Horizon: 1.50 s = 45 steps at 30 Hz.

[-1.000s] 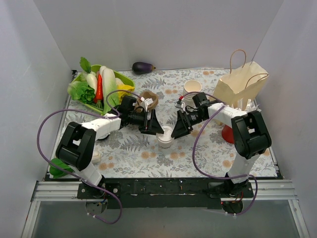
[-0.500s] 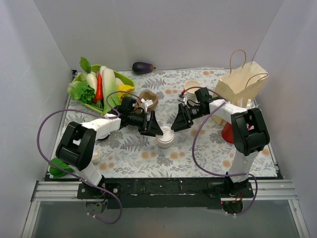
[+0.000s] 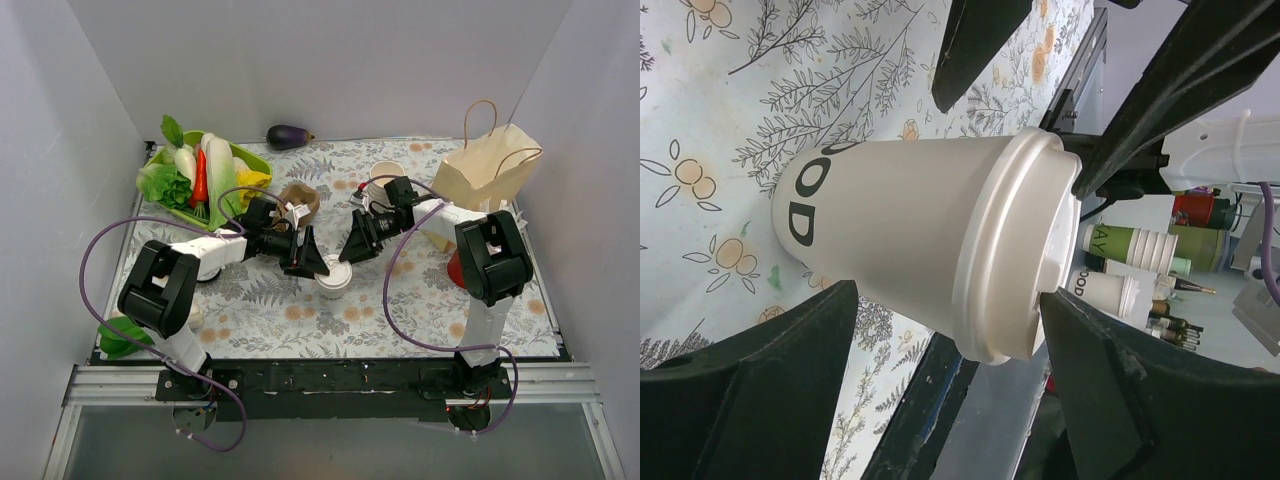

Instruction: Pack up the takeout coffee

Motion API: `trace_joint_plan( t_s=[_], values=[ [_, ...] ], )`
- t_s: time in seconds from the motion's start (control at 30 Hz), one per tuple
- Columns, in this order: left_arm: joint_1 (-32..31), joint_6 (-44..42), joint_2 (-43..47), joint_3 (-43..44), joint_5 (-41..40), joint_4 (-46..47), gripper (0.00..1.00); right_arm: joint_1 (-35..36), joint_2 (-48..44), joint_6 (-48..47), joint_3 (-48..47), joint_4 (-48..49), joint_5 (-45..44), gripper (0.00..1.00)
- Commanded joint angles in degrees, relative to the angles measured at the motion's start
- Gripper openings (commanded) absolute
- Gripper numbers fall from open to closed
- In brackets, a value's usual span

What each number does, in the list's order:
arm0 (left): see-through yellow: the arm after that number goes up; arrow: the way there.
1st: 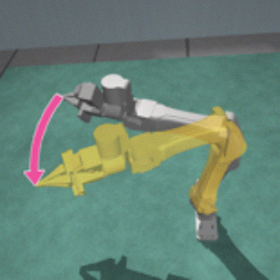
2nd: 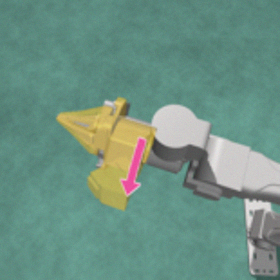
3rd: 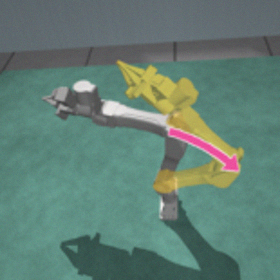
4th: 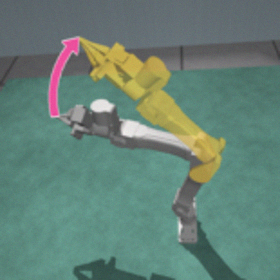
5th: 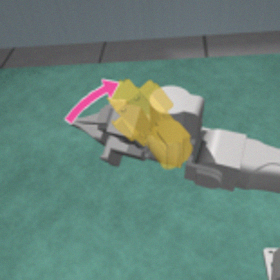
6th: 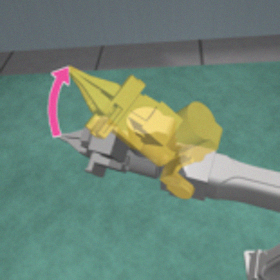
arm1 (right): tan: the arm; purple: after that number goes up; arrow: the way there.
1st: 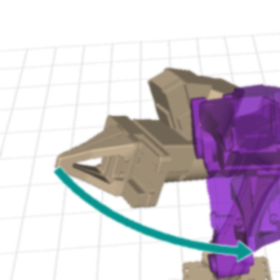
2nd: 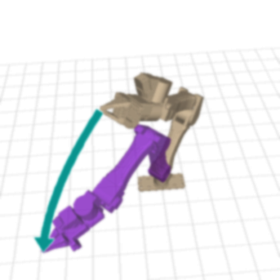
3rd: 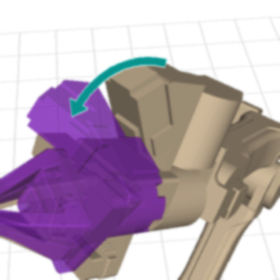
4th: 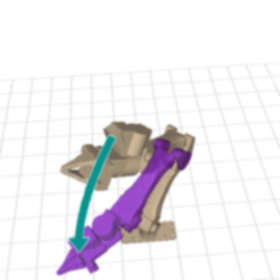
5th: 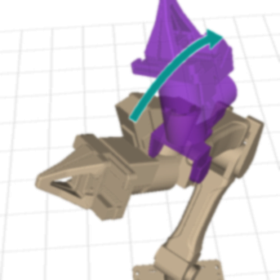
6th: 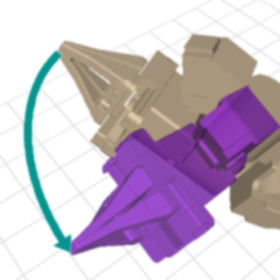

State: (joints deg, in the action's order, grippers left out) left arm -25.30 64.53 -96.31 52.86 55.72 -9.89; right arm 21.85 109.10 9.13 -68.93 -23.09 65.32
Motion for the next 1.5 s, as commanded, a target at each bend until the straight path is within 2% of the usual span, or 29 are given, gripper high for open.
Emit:
trace_joint_plan(
  t_s=[0.0, 0.17, 0.4, 1.1, 1.47],
  values=[
    [0.4, -0.6, -0.6, 1.0, 1.2, 0.2, 0.73, 0.4, 1.4, 0.4, -0.9, 0.8, 1.4, 0.7],
    [0.6, -0.4, -1.4, 0.9, 1.1, 0.2, 0.72, 0.3, 2.2, 3.4, 2.7, 3.2, 1.5, 0.64],
    [1.7, 1.4, -2.6, -0.5, 2.5, 2.1, 0.7, 0.3, 3.2, 12.0, 6.3, 11.9, 3.4, 0.56],
    [2.0, 2.6, -5.6, -3.9, 1.3, 4.9, 0.68, 0.2, 3.3, 16.1, 14.3, 16.8, 1.8, 0.52],
    [2.0, 3.3, -7.7, -5.2, 1.5, 7.9, 0.68, 0.3, 4.3, 16.5, 14.2, 17.6, 1.1, 0.51]
  ],
)
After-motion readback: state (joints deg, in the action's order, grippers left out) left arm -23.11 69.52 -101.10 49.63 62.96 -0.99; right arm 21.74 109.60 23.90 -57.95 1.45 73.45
